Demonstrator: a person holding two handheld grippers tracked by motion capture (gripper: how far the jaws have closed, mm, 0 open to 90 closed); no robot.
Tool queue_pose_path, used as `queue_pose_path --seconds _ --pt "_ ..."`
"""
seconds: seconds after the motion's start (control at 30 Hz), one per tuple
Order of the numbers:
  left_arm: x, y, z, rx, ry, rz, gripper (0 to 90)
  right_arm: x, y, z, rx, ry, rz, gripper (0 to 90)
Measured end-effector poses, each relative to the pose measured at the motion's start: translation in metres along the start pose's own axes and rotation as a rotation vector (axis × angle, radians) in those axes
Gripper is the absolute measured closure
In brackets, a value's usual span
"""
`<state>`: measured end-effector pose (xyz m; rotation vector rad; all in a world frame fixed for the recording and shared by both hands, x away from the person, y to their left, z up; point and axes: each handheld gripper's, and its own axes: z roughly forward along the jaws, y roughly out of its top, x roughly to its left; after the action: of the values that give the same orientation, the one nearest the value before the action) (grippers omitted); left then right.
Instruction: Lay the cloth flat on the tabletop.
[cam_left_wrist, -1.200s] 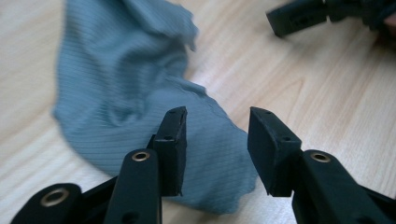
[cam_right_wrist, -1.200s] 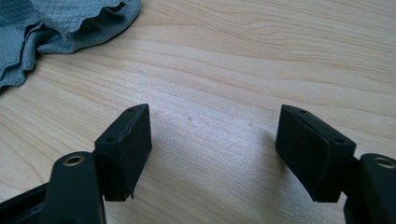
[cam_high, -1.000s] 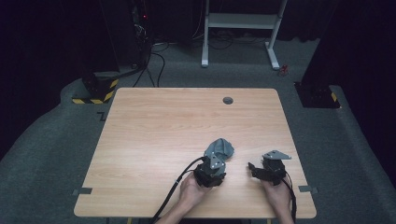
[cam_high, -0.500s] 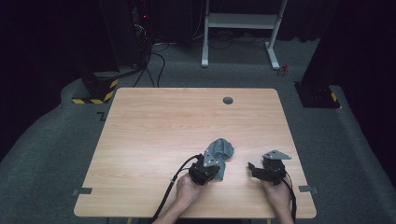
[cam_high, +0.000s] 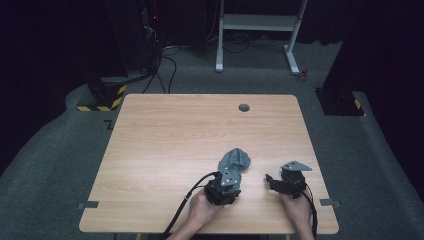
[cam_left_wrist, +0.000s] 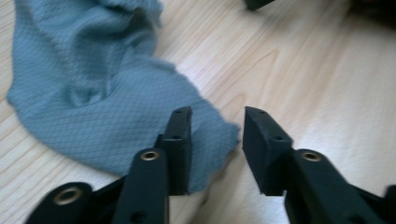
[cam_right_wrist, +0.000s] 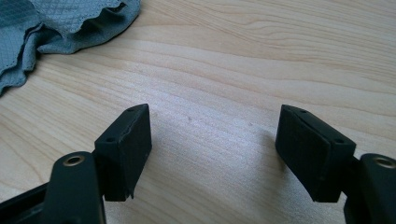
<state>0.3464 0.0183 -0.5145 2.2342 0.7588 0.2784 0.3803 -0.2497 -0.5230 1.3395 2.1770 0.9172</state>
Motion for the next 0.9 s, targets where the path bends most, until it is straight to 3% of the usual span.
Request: queue_pose_path --seconds 0.13,0.23,0.67,0.77,0.9 --pt "0.007 -0.001 0.000 -0.006 -0.023 -0.022 83.5 0.000 0.000 0.000 0.000 0.000 0.000 26.8" --pt "0.010 -0.001 -0.001 -0.010 -0.036 -0.036 88.4 0.000 0.000 0.000 0.000 0.000 0.000 26.8" --pt "0.017 -0.002 -0.009 -0.047 -0.082 -0.099 87.0 0.000 0.000 0.000 0.000 0.000 0.000 26.8" --pt "0.020 -0.001 -0.012 -0.058 -0.079 -0.102 88.2 0.000 0.000 0.000 0.000 0.000 0.000 26.8" --pt "0.025 -0.002 -0.026 -0.121 -0.044 -0.130 88.7 0.000 0.000 0.000 0.000 0.000 0.000 26.8"
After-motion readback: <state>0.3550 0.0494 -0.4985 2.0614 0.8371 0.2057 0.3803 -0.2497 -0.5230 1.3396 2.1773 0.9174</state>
